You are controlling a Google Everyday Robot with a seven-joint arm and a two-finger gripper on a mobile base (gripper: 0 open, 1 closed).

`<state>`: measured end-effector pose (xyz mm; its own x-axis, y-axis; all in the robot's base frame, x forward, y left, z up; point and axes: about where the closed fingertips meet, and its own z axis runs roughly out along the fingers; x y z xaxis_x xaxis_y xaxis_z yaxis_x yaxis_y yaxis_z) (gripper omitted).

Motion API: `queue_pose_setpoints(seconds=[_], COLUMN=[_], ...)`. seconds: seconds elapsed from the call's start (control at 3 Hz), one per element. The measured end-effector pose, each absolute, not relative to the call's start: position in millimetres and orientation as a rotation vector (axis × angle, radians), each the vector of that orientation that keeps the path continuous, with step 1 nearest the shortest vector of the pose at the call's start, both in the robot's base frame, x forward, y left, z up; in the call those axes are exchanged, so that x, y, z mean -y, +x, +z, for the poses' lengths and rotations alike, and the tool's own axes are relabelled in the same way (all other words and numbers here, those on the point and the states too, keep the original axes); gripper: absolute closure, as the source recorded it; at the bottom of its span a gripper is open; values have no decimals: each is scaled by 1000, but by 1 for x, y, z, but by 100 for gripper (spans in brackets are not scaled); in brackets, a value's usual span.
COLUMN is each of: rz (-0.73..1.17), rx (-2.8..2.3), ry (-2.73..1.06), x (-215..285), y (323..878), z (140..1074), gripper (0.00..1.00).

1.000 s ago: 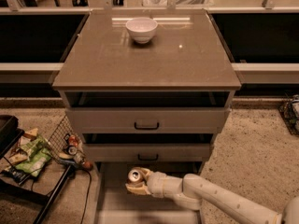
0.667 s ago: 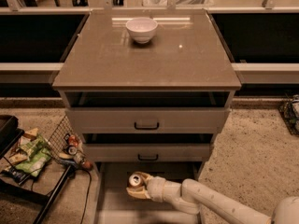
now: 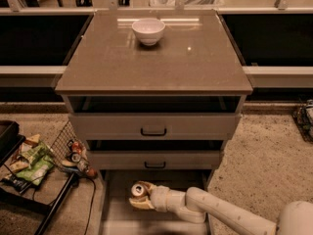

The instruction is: Place orange can into bottom drawer

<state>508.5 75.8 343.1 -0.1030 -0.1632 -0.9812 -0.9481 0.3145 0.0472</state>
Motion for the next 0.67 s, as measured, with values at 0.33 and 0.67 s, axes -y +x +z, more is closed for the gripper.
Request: queue_pose_setpoints(seconds=[0.33, 0.67], rz=[951, 1008], rx=[-1499, -1428], ry=[-1158, -1234], x=[-94, -112], y=[511, 511], z=[308, 260], gripper=[100, 100])
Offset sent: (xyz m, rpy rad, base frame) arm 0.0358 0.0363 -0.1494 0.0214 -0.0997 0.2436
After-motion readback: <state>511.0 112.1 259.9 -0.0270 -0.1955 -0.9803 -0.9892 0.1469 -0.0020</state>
